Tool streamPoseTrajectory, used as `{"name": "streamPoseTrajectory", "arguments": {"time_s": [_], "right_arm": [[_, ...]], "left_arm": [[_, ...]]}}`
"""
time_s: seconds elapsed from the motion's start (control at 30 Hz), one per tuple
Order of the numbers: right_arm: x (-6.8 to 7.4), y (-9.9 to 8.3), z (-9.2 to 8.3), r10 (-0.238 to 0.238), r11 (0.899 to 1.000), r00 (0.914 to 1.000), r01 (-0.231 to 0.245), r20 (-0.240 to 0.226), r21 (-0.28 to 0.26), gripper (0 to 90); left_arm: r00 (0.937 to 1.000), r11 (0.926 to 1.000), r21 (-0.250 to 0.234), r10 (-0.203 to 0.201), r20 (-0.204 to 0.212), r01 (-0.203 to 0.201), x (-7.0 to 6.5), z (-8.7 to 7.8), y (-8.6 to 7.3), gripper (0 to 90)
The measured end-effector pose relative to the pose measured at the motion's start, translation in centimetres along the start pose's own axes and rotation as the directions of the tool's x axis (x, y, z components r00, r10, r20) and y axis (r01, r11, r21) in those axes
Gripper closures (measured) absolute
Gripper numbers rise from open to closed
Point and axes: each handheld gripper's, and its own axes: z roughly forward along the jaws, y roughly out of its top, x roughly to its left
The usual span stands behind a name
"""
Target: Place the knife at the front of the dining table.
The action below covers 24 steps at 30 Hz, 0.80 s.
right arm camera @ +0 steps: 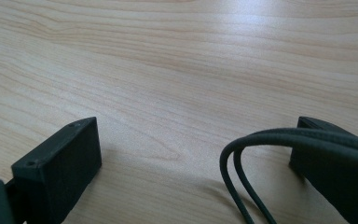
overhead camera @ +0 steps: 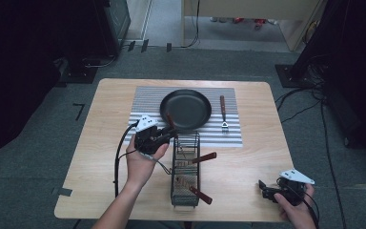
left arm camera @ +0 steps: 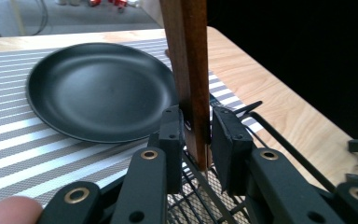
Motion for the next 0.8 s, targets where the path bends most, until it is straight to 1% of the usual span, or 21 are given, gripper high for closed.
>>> {"name": "streamPoseTrajectory", "arguments": {"time_s": [0.03, 0.07, 0.1, 0.17, 0.2, 0.27, 0.33, 0.53, 0.57, 0.63, 0.67, 0.73, 0.8], "right_arm": [[0.0, 0.0, 0.0, 0.0, 1.0, 1.0, 0.0, 0.0, 0.0, 1.4], [0.0, 0.0, 0.0, 0.0, 1.0, 1.0, 0.0, 0.0, 0.0, 1.4], [0.0, 0.0, 0.0, 0.0, 1.0, 1.0, 0.0, 0.0, 0.0, 1.4], [0.0, 0.0, 0.0, 0.0, 1.0, 1.0, 0.0, 0.0, 0.0, 1.4], [0.0, 0.0, 0.0, 0.0, 1.0, 1.0, 0.0, 0.0, 0.0, 1.4], [0.0, 0.0, 0.0, -0.001, 1.0, 1.0, 0.001, 0.0, 0.0, 1.4], [0.0, 0.0, 0.0, -0.001, 1.0, 1.0, 0.001, 0.0, 0.0, 1.4], [0.0, 0.0, 0.0, -0.001, 1.0, 1.0, 0.001, 0.0, 0.0, 1.4], [0.0, 0.0, 0.0, -0.001, 1.0, 1.0, 0.001, 0.0, 0.0, 1.4], [0.0, 0.0, 0.0, -0.001, 1.0, 1.0, 0.001, 0.0, 0.0, 1.4], [0.0, 0.0, 0.0, -0.001, 1.0, 1.0, 0.001, 0.0, 0.0, 1.4], [0.0, 0.0, 0.0, -0.001, 1.0, 1.0, 0.001, 0.0, 0.0, 1.4], [0.0, 0.0, 0.0, -0.001, 1.0, 1.0, 0.001, 0.0, 0.0, 1.4]], "left_arm": [[0.9999, 1.0, -0.003, -0.004, 0.016, 0.004, 0.0, -0.1, 0.0, 76.0], [0.9999, 1.0, -0.003, -0.004, 0.016, 0.004, 0.0, -0.1, 0.0, 76.5], [0.9994, 0.9999, -0.012, 0.001, 0.034, -0.001, -0.1, -0.3, -0.1, 77.0], [0.9989, 0.9997, -0.024, -0.002, 0.047, 0.003, -0.1, -0.6, 0.0, 78.4], [0.9989, 0.9997, -0.024, -0.002, 0.047, 0.003, -0.1, -0.6, 0.0, 80.8], [0.9991, 0.9985, -0.055, 0.005, 0.043, -0.002, -0.2, -1.1, 0.1, 82.0], [0.9985, 0.9974, -0.072, 0.0, 0.055, 0.003, -0.1, -1.5, 0.2, 82.1], [0.9978, 0.9944, -0.106, -0.001, 0.067, 0.008, 0.0, -2.7, 0.6, 82.1], [0.9978, 0.9944, -0.106, -0.001, 0.067, 0.008, 0.0, -2.7, 0.6, 82.2], [0.9972, 0.9915, -0.13, 0.003, 0.074, 0.007, -0.1, -3.4, 0.9, 82.2], [0.9972, 0.9915, -0.13, 0.003, 0.074, 0.007, -0.1, -3.4, 0.9, 82.2], [0.9966, 0.989, -0.148, 0.011, 0.081, 0.001, -0.3, -4.1, 1.3, 82.2], [0.9966, 0.988, -0.155, 0.014, 0.082, -0.002, -0.4, -4.4, 1.5, 82.1]]}}
